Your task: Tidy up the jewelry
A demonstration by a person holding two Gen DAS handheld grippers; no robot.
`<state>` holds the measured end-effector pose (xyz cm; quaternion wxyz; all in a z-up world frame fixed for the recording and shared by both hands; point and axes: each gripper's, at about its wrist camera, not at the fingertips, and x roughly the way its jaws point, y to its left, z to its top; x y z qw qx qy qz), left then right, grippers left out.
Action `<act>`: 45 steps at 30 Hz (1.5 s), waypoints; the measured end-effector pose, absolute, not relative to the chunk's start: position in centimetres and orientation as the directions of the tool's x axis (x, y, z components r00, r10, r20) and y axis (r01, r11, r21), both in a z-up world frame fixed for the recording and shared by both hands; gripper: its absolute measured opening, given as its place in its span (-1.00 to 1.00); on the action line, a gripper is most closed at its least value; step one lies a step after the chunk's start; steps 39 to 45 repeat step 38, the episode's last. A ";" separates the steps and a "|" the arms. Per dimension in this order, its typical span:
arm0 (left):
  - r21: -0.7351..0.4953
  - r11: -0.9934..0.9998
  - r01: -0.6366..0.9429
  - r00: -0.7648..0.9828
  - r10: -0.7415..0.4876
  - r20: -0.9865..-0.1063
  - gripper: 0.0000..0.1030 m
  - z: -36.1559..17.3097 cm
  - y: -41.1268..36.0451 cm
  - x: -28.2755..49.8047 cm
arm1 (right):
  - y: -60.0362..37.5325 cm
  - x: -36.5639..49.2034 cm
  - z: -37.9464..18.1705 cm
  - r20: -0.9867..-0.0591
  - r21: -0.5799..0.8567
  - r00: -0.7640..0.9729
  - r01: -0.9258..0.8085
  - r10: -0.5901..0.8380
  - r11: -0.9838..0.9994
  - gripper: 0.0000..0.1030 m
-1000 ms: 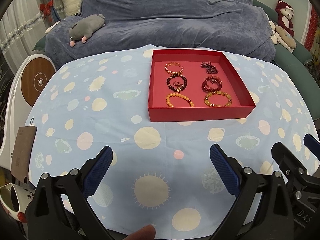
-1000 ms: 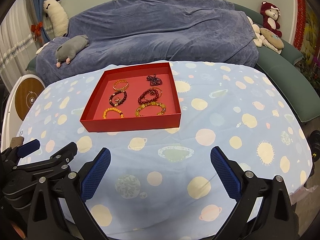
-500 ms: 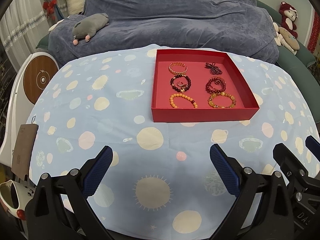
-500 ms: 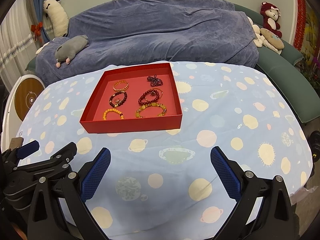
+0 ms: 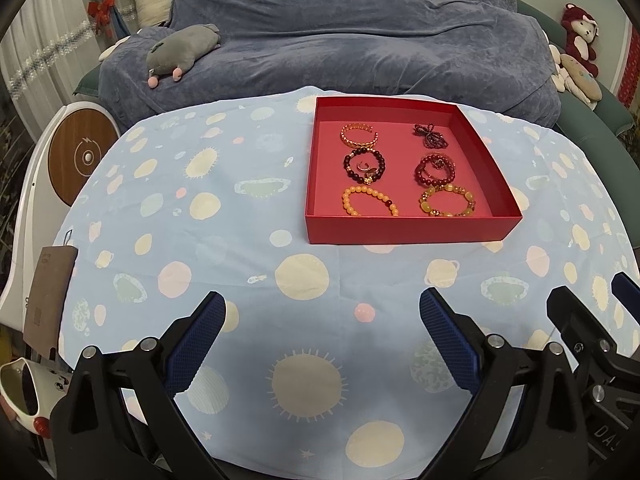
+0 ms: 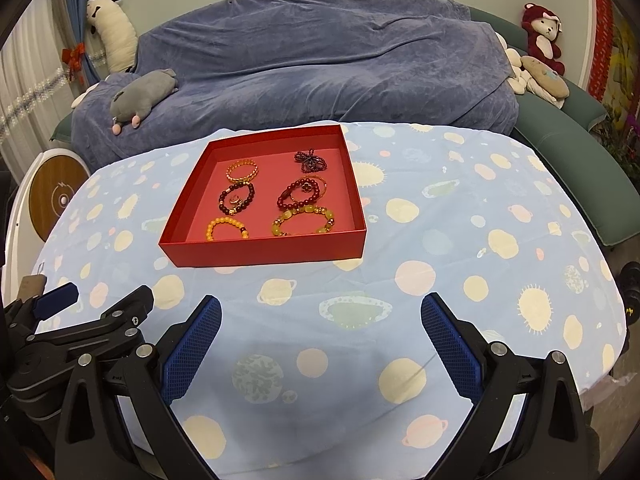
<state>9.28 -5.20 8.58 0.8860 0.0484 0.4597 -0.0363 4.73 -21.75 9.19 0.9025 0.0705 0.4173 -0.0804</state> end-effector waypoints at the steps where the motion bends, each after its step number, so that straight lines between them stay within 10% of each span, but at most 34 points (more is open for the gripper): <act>1: 0.053 0.993 0.109 0.573 -0.020 -0.819 0.81 8.6 -5.2 9.3 | -21.7 4.7 9.2 -0.764 0.059 0.639 0.204 -0.088 0.977 0.87; 45: 0.081 0.990 0.112 0.588 0.000 -0.809 0.80 8.9 -5.3 9.6 | -21.3 5.2 9.1 -0.766 0.054 0.637 0.203 -0.090 0.978 0.87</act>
